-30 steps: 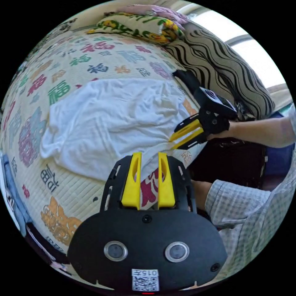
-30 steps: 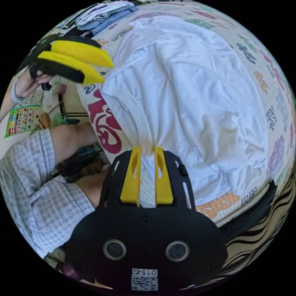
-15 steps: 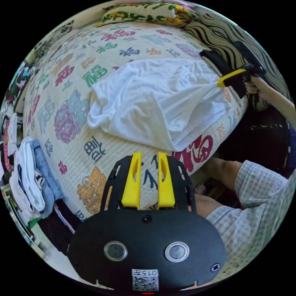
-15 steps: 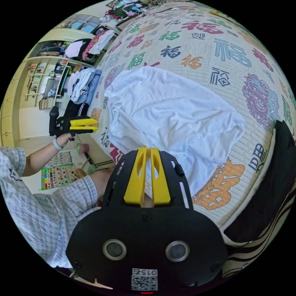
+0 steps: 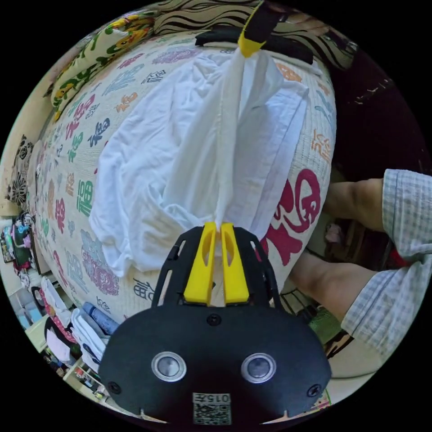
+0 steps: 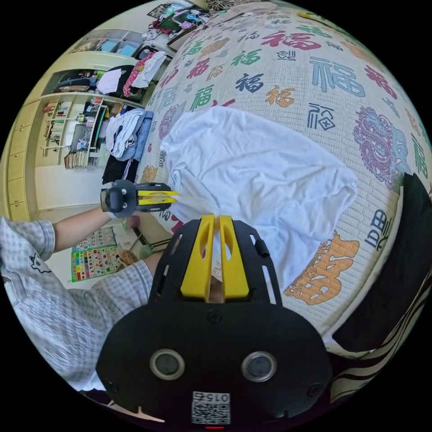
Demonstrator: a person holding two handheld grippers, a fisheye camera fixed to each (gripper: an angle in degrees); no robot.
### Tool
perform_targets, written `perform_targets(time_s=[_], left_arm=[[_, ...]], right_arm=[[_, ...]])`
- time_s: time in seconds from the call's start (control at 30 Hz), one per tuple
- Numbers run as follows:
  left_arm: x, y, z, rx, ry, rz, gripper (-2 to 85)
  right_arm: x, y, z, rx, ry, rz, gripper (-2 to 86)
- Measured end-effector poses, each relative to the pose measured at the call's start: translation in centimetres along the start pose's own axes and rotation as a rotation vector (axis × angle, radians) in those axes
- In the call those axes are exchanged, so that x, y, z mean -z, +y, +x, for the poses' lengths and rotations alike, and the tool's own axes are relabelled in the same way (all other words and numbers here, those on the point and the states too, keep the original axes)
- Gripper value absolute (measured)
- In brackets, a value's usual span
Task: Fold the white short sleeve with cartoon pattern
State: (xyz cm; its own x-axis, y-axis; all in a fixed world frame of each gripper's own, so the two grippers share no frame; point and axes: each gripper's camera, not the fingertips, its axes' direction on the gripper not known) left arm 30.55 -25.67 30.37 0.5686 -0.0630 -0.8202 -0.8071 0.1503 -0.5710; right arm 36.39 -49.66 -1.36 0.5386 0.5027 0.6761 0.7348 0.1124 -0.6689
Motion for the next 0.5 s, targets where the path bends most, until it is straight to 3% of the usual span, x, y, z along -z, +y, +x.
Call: perform_targets(time_s=[0.23,0.5], left_arm=[[14.9,8.4,-1.2,0.337,0.144,0.299,0.6],[34.2,16.4,3.5,0.299,0.102,0.484,0.5]], right_arm=[[6.3,5.5,-9.5,0.048,0.008,0.08,0.5],[19.6,15.0,-27.0,0.209,0.181,0.222,0.5]])
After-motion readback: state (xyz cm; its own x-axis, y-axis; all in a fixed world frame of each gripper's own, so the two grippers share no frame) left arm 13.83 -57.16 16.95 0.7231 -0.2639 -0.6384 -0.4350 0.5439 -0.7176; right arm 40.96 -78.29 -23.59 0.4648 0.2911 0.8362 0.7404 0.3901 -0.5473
